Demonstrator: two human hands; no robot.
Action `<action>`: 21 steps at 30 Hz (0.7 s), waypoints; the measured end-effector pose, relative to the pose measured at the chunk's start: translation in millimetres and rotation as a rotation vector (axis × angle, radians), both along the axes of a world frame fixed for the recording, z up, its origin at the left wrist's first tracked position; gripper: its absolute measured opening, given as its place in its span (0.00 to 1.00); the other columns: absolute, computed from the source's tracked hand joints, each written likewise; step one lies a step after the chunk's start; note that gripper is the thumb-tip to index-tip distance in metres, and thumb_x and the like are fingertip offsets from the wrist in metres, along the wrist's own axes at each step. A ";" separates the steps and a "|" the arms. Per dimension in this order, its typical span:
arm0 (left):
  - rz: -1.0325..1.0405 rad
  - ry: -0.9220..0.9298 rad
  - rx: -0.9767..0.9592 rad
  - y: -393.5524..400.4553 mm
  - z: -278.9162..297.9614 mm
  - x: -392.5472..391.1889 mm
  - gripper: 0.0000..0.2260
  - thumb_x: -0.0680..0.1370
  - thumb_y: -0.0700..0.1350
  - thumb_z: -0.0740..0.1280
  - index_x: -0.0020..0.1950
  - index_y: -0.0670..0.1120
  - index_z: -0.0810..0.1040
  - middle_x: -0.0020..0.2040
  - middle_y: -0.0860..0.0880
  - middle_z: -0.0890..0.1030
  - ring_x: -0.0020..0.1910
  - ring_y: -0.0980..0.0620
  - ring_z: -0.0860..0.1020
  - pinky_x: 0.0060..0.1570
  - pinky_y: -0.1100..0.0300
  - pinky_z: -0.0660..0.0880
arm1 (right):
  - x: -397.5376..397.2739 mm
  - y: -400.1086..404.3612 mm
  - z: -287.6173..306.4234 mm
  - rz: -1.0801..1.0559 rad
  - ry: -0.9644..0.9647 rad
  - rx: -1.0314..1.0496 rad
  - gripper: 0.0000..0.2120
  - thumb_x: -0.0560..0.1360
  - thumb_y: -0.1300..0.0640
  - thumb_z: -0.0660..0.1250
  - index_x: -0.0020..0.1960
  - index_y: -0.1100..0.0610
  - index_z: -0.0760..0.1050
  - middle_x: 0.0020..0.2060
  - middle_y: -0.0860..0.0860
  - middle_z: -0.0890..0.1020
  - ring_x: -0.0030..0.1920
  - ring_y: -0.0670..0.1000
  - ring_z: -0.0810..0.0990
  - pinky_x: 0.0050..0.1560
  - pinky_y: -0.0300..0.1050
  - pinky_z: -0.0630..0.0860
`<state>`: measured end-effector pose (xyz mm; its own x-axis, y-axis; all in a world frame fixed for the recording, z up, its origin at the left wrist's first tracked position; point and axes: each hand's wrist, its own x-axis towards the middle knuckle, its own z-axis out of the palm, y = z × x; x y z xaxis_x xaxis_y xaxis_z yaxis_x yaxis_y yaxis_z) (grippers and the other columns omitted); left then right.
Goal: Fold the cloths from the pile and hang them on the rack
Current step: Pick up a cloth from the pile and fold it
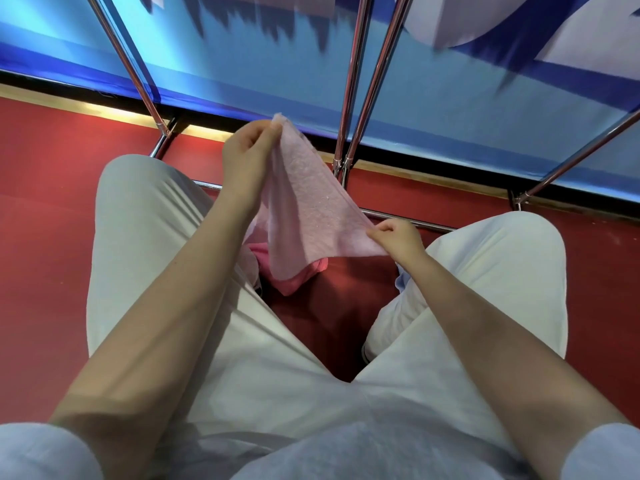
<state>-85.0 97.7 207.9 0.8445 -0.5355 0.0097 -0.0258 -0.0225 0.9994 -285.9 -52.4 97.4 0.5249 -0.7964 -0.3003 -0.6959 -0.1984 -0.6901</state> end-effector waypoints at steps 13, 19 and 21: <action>0.048 0.370 -0.102 -2.3 -4.2 -1.1 0.06 0.77 0.47 0.66 0.42 0.47 0.78 0.35 0.54 0.77 0.38 0.55 0.74 0.38 0.63 0.70 | -6.6 -14.0 -0.5 -0.035 0.075 -0.229 0.10 0.74 0.53 0.69 0.36 0.55 0.73 0.50 0.54 0.71 0.51 0.55 0.74 0.49 0.44 0.69; 0.195 0.450 -0.148 1.4 -8.1 15.7 0.07 0.76 0.49 0.68 0.47 0.47 0.80 0.45 0.52 0.82 0.45 0.55 0.79 0.44 0.62 0.75 | -4.5 -24.9 13.3 0.157 0.071 -0.200 0.05 0.73 0.50 0.69 0.41 0.51 0.76 0.46 0.48 0.73 0.50 0.49 0.67 0.51 0.44 0.66; 0.272 0.346 -0.089 0.7 -12.5 16.9 0.05 0.77 0.49 0.67 0.46 0.50 0.81 0.46 0.54 0.82 0.47 0.57 0.78 0.47 0.63 0.74 | -4.4 -18.5 12.1 0.281 0.075 -0.007 0.05 0.73 0.53 0.68 0.40 0.53 0.75 0.41 0.50 0.77 0.43 0.49 0.72 0.43 0.45 0.67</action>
